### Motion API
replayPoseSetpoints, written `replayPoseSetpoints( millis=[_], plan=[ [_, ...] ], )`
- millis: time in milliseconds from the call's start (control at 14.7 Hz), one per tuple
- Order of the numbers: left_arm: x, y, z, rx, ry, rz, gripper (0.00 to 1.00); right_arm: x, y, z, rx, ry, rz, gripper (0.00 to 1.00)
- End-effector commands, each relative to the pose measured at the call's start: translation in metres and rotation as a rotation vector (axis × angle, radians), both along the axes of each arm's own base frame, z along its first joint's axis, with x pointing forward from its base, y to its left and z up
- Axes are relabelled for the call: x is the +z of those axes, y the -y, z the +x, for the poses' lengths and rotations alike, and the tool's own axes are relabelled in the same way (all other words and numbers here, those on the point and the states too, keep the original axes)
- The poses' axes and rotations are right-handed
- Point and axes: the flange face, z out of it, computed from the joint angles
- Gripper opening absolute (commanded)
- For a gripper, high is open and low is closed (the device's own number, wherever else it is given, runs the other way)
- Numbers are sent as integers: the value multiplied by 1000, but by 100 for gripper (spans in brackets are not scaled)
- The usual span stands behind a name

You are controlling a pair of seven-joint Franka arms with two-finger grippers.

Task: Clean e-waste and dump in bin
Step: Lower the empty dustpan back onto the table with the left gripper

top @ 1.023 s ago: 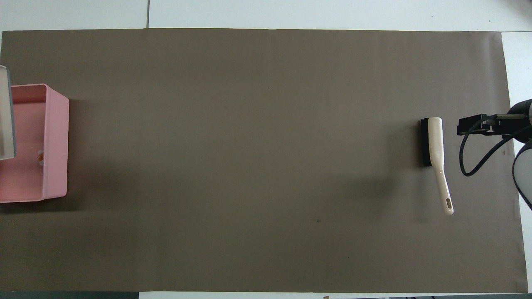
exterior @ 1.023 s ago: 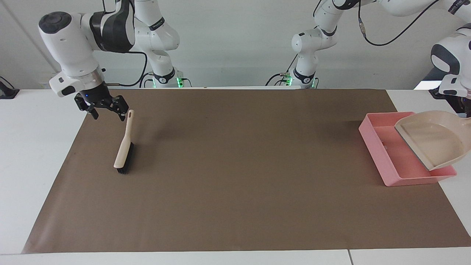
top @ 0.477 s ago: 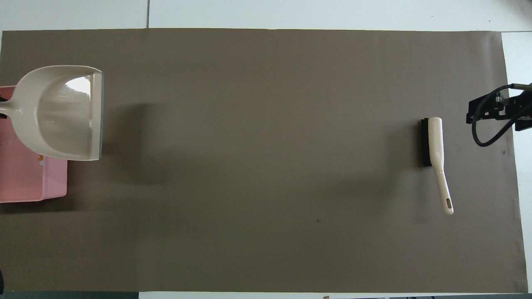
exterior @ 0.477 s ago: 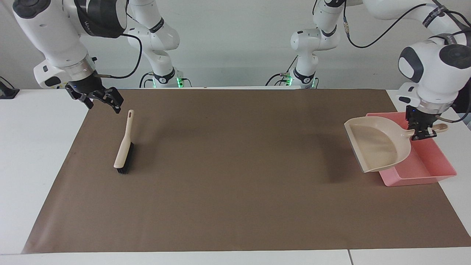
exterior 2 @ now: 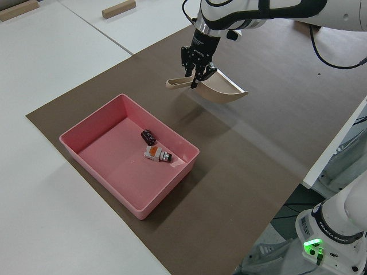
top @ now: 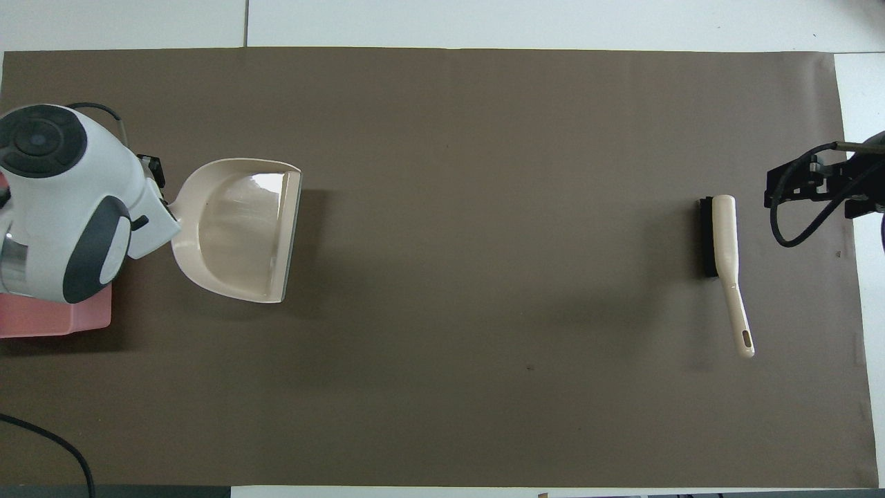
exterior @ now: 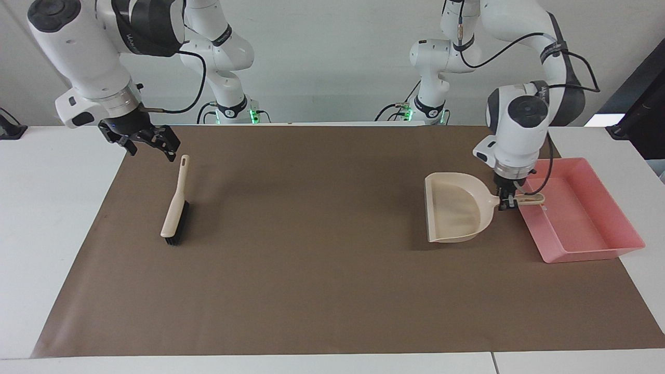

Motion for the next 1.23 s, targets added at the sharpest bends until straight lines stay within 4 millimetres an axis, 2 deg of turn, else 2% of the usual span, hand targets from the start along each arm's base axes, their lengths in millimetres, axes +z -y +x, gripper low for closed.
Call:
replayPoseSetpoints(
  millis=[0, 68, 136, 205, 341, 614, 682, 750, 818, 955, 1159],
  plan=[
    [-8, 28, -22, -17, 18, -22, 0, 5, 4, -16, 6, -17, -9, 100],
    [-17, 41, -25, -32, 21, -26, 0, 2, 4, -27, 16, -19, -5, 100],
    [-30, 51, -30, -39, 26, -32, 0, 1, 4, -32, 16, -14, -3, 100],
    [-34, 59, -33, -41, 40, -41, 0, 2, 5, -32, 9, -11, -3, 100],
    [-41, 62, -31, -41, 41, -42, 4, 4, 4, -29, 5, 0, 6, 100],
    [-53, 55, -26, -27, 40, -43, 15, 21, -2, -20, 19, 11, 6, 100],
    [-51, 55, -25, -23, 43, -43, 25, 24, -3, -18, 24, 8, 5, 100],
    [-50, 55, -25, -24, 39, -40, 67, 24, -4, -17, 27, 7, 7, 100],
    [-48, 52, -23, -19, 37, -38, 98, 24, -7, -18, 28, 0, 24, 100],
    [-36, 43, -18, 0, 44, -36, 99, 35, -4, -24, 13, -26, 56, 100],
    [15, 33, -3, 57, 23, -4, 99, 35, -1, -22, 12, -25, 49, 100]
  ],
)
